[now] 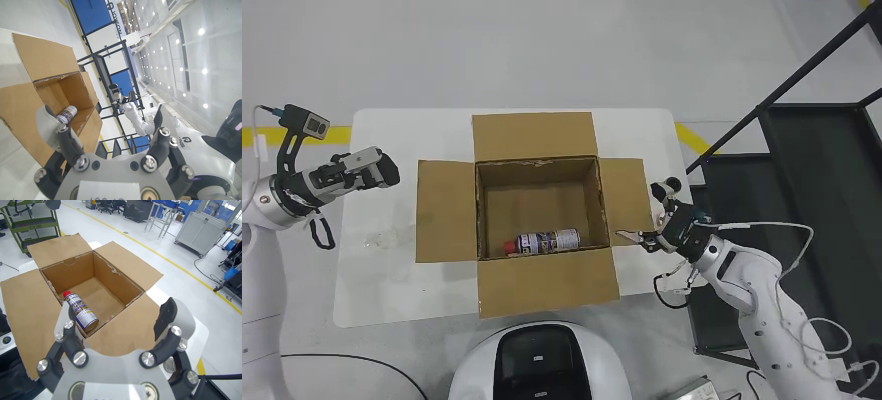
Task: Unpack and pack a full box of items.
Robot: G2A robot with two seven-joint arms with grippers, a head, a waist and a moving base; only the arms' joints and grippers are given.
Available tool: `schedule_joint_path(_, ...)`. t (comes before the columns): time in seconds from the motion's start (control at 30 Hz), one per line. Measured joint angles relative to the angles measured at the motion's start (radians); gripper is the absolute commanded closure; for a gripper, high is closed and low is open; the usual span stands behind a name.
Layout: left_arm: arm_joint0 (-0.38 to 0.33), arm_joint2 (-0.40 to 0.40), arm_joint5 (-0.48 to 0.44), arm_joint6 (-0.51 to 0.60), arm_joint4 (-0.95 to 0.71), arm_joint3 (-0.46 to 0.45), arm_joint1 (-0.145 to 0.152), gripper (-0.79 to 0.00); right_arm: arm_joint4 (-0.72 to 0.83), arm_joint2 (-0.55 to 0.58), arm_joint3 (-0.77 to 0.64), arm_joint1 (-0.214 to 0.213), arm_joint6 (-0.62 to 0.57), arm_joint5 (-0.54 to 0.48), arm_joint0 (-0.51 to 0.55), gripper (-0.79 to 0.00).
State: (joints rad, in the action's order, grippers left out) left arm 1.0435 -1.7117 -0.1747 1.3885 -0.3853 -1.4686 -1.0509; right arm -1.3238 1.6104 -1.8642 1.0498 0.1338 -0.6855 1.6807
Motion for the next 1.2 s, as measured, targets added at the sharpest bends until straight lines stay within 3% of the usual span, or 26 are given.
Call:
schedule_joint_path(0.3,0.000,0.000,0.000,0.000,0.000,0.000,0.000,-0.785,0.021,0.008,0.033,0.001,-0.024,0.034,-0.014,-0.785)
schedule_joint_path(0.47,0.000,0.000,0.000,0.000,0.000,0.000,0.000,-0.785,0.129,0.098,0.180,-0.005,-0.090,0.060,-0.044,-0.785)
schedule_joint_path(0.63,0.000,0.000,0.000,0.000,0.000,0.000,0.000,-0.785,0.141,0.157,0.330,-0.014,-0.132,0.038,-0.067,-0.785)
schedule_joint_path(0.93,0.000,0.000,0.000,0.000,0.000,0.000,0.000,-0.785,0.044,0.080,0.550,-0.020,-0.164,-0.050,-0.158,-0.785)
schedule_joint_path(1.2,0.000,0.000,0.000,0.000,0.000,0.000,0.000,-0.785,0.041,0.075,0.561,-0.020,-0.161,-0.049,-0.168,-0.785)
